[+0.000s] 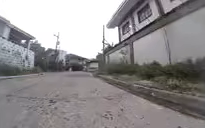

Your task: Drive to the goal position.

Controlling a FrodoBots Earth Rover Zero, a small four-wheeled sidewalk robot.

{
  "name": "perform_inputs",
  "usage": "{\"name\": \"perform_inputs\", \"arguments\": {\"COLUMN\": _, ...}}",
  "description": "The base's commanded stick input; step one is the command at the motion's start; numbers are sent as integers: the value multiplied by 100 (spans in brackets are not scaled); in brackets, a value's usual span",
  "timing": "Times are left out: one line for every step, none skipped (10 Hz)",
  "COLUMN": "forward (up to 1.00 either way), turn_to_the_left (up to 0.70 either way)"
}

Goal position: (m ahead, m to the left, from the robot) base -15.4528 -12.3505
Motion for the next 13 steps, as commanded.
{"name": "perform_inputs", "arguments": {"forward": 70, "turn_to_the_left": 0}}
{"name": "perform_inputs", "arguments": {"forward": 70, "turn_to_the_left": 0}}
{"name": "perform_inputs", "arguments": {"forward": 70, "turn_to_the_left": 0}}
{"name": "perform_inputs", "arguments": {"forward": 70, "turn_to_the_left": 0}}
{"name": "perform_inputs", "arguments": {"forward": 70, "turn_to_the_left": 0}}
{"name": "perform_inputs", "arguments": {"forward": 70, "turn_to_the_left": 0}}
{"name": "perform_inputs", "arguments": {"forward": 70, "turn_to_the_left": 0}}
{"name": "perform_inputs", "arguments": {"forward": 70, "turn_to_the_left": 0}}
{"name": "perform_inputs", "arguments": {"forward": 70, "turn_to_the_left": 0}}
{"name": "perform_inputs", "arguments": {"forward": 70, "turn_to_the_left": 0}}
{"name": "perform_inputs", "arguments": {"forward": 70, "turn_to_the_left": 0}}
{"name": "perform_inputs", "arguments": {"forward": 70, "turn_to_the_left": 0}}
{"name": "perform_inputs", "arguments": {"forward": 70, "turn_to_the_left": 0}}
